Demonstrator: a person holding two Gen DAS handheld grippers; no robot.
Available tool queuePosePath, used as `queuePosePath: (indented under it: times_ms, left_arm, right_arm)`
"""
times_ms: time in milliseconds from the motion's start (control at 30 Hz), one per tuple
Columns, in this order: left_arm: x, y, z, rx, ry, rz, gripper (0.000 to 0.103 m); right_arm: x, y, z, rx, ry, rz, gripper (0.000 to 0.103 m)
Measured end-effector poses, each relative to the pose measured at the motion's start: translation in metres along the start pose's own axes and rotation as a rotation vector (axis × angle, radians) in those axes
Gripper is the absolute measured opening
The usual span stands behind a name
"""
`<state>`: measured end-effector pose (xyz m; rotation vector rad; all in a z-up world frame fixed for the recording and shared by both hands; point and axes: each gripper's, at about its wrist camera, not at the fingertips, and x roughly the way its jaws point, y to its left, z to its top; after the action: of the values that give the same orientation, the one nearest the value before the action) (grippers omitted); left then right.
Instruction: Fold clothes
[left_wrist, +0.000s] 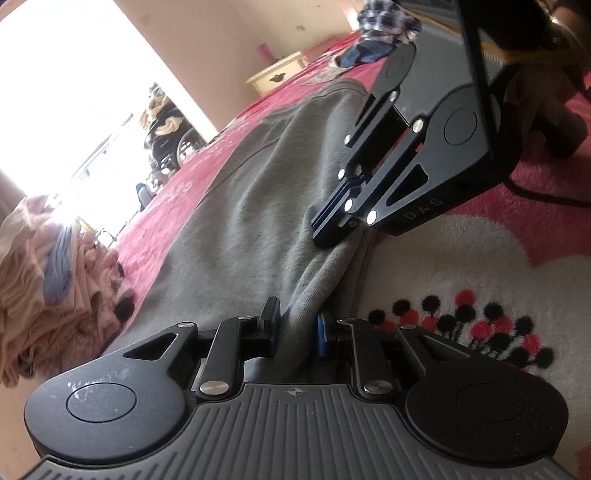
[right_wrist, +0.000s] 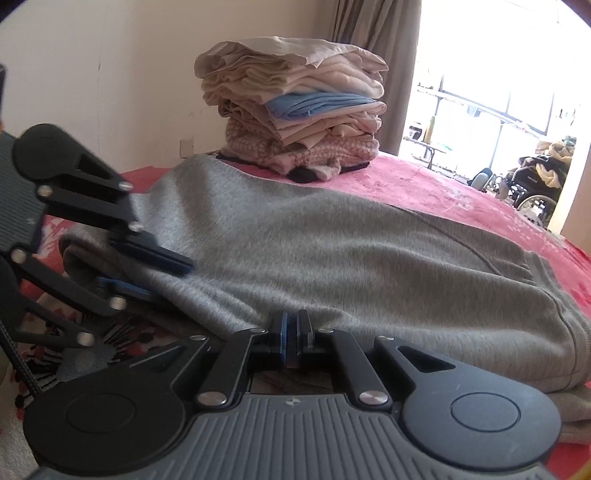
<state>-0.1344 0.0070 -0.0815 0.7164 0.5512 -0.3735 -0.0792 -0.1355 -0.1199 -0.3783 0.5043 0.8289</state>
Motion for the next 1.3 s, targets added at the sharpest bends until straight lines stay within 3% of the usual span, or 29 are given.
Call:
queuePosePath:
  times_ms: [400,600,767,900,1033,1133,1233,1300]
  left_arm:
    - [-0.050,0.033,-0.026,-0.168,0.161,-0.005,0.024]
    - [-0.079,0.061,-0.025,-0.297,0.135,-0.040,0.024]
    - [-0.058,0.057,-0.024,-0.328,0.135,-0.061,0.024]
    - [-0.034,0.060,-0.048,-0.417,0.261,-0.118,0.024]
    - [-0.053,0.092,-0.047,-0.579,0.262,-0.182,0.024]
    - [-0.072,0.119,-0.046,-0.702,0.206,-0.202,0.024]
    - [-0.066,0.136,-0.040,-0.825,0.123,-0.190,0.024]
    - [-0.046,0.132,-0.029,-0.819,0.096,-0.153,0.024]
  right_arm:
    - [0.000,-0.003,0.002,0.036,0.010,0.010,0.003]
    - [0.000,-0.004,0.003,0.047,0.013,0.007,0.003]
    - [0.000,-0.004,0.003,0.043,0.017,0.004,0.003]
    - [0.000,-0.002,0.004,0.032,0.020,-0.001,0.003]
    - [0.000,-0.004,0.003,0.048,0.016,0.001,0.003]
    - [-0.001,-0.004,0.001,0.057,0.008,0.000,0.003]
    - [-0.001,-0.002,0.001,0.050,0.003,-0.006,0.003]
    - [-0.002,-0.001,0.000,0.045,-0.001,-0.010,0.003]
